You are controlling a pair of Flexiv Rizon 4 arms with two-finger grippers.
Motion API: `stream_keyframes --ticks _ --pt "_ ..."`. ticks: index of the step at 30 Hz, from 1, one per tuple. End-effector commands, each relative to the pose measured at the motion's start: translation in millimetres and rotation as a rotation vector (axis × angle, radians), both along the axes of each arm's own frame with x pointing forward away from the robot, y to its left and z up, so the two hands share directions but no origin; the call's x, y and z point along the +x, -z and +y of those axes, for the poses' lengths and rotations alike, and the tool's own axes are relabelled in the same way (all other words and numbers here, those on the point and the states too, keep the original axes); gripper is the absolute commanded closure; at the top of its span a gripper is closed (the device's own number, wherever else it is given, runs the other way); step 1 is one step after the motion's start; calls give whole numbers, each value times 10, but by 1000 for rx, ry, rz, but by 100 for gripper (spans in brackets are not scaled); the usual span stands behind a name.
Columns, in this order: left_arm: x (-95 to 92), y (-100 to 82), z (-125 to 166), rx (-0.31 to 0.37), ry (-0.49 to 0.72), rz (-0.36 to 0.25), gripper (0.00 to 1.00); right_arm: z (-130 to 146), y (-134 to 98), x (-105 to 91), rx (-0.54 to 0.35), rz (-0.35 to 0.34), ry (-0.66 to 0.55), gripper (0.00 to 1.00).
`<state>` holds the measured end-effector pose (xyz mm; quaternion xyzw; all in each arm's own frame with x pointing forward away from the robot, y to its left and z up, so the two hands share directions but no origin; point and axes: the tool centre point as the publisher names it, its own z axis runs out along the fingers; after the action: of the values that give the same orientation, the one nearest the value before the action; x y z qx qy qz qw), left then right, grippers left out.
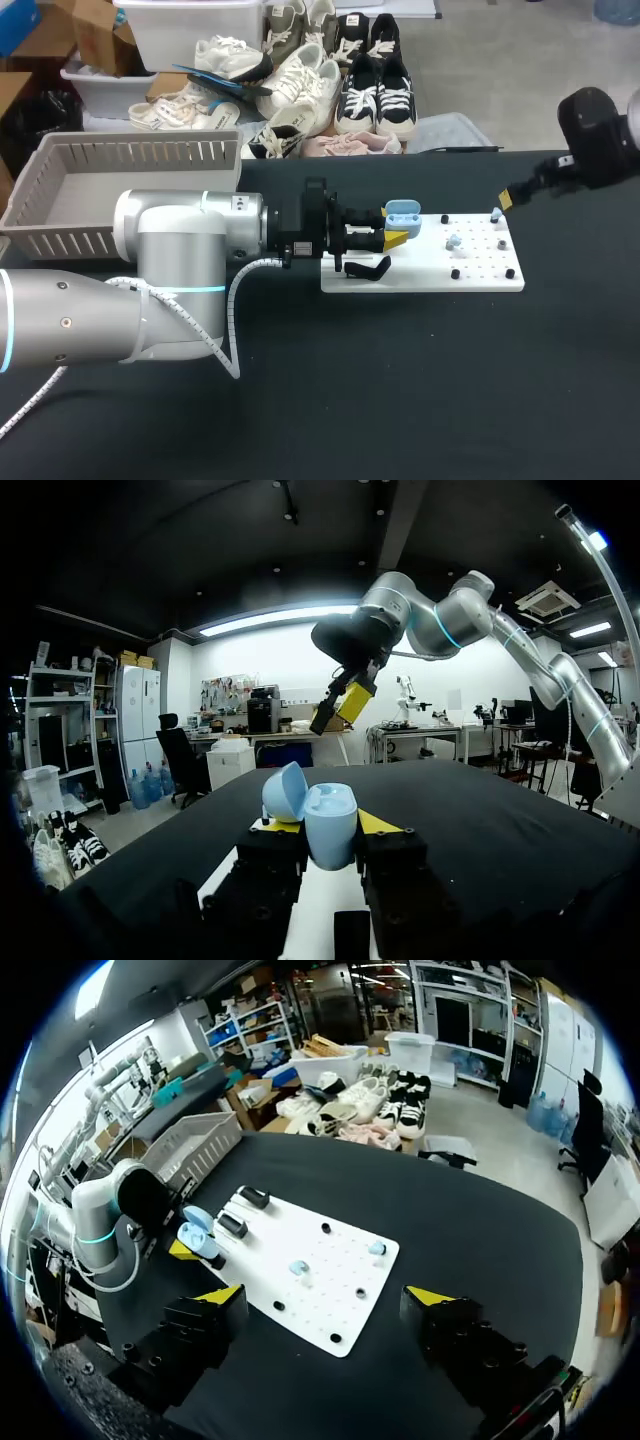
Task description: Pick up each earbud case from the left stands, insert the matching earbuds, close the lid, and place the case in the box.
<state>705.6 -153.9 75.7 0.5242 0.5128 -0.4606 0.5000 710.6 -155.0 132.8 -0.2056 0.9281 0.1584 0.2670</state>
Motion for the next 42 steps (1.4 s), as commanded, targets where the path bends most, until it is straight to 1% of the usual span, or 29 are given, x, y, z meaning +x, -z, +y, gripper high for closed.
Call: stream_keyframes --ticks 1,5,7,9,15,18,24,30,34,42 --pt "-1 8 -3 -2 -2 -2 100 -10 -20 74 -109 -1 37 0" --pt "-1 8 -3 -2 -2 -2 100 -29 -1 139 -193 4 23 0" --pt "-1 8 -3 -2 -2 -2 100 -35 22 187 -255 9 17 0" --pt "-1 8 -3 -2 -2 -2 100 -36 44 228 -278 5 10 0" --pt "-1 8 -3 -2 -2 -2 100 -15 121 354 -399 2 -13 0" --pt "-1 8 -3 -2 -2 -2 100 -33 159 396 -430 0 -8 0" --pt "-1 8 -3 -2 -2 -2 100 -86 267 443 -436 -1 -16 0" --pt "-1 8 -3 -2 -2 -2 100 -149 386 518 -423 21 -28 0" --pt "-1 8 -3 -2 -2 -2 100 -156 464 594 -431 47 -52 0" --pt "-1 8 -3 -2 -2 -2 100 -111 595 683 -391 91 -107 0"
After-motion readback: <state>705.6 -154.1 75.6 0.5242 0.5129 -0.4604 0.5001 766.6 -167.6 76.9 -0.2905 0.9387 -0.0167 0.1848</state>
